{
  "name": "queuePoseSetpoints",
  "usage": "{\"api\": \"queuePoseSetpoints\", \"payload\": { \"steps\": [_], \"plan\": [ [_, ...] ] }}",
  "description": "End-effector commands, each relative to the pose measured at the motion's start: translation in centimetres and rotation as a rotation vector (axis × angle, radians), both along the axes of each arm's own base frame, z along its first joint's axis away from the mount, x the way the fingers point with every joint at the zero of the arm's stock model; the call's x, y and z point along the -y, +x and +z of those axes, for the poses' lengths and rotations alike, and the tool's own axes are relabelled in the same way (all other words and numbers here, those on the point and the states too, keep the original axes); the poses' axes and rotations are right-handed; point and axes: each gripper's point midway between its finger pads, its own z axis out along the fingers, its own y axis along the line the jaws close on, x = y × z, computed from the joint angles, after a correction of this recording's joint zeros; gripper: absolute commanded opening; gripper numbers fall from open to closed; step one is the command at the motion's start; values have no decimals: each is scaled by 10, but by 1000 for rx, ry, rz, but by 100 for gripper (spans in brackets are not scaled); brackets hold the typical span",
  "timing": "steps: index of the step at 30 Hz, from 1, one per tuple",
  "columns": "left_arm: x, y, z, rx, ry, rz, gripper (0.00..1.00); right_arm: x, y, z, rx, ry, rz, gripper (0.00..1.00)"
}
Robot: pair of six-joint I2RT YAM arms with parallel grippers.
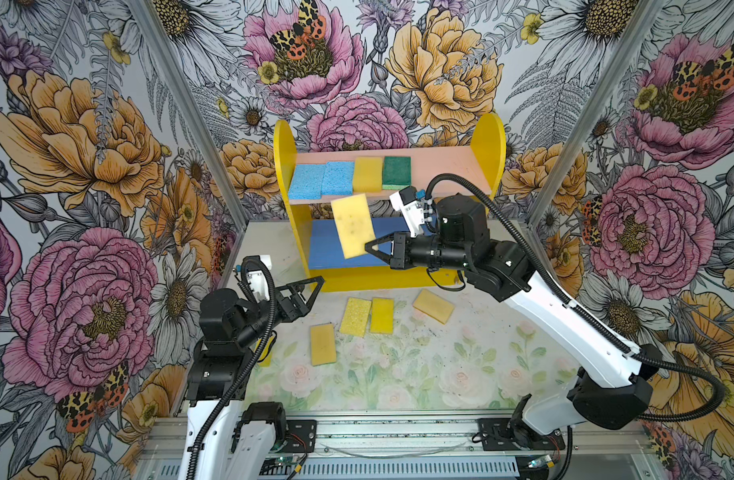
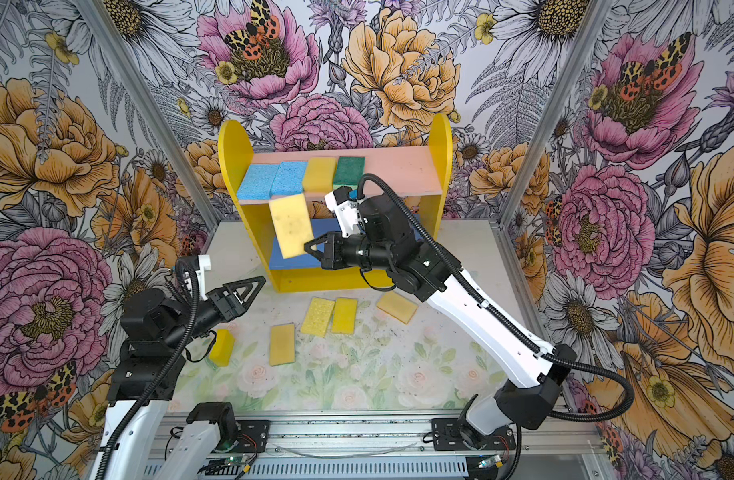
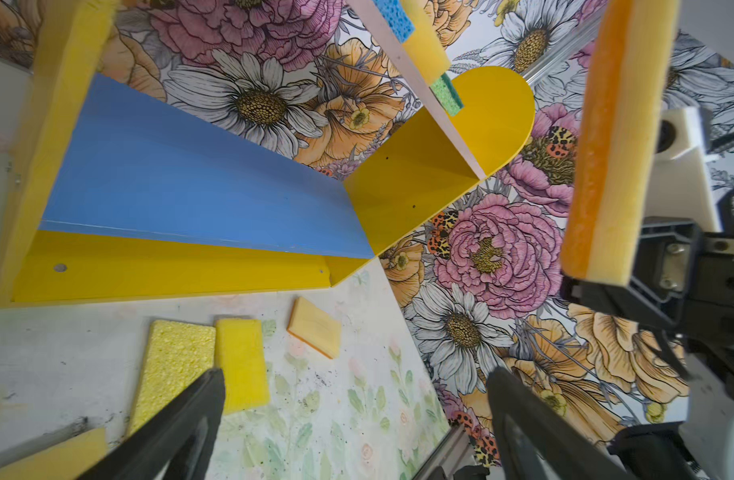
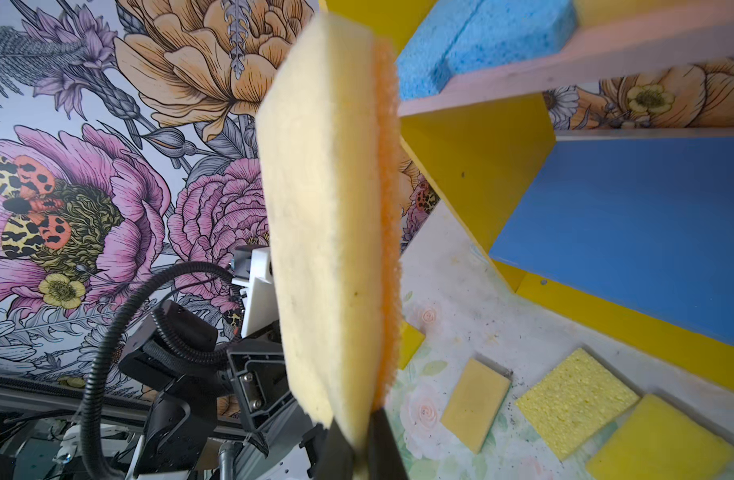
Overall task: Place and organize the cleaning sponges onto the shelf
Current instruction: 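Raise the pale yellow sponge to the shelf with the right gripper while the left withdraws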
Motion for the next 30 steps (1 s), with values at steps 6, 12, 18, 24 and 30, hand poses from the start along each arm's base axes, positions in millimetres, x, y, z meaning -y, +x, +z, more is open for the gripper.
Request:
{"api": "queuePoseSetpoints", "payload": {
  "steps": [6, 12, 18, 24, 30],
  "plan": [
    [-12, 4, -33, -54, 178, 21, 99, 50, 64, 41, 21, 13, -270, 2],
    [-2, 6, -35, -73, 293, -23, 99, 85, 82, 70, 109, -56, -420, 2],
    [7, 4, -35, -77, 317, -57, 99, 132, 94, 78, 146, -96, -574, 2],
    [13, 2, -40, -99, 302, -93, 99, 169, 106, 69, 117, -138, -664, 2],
    [19, 5, -40, -144, 231, -135, 99, 156, 127, 38, 51, -192, -586, 2]
  ]
}}
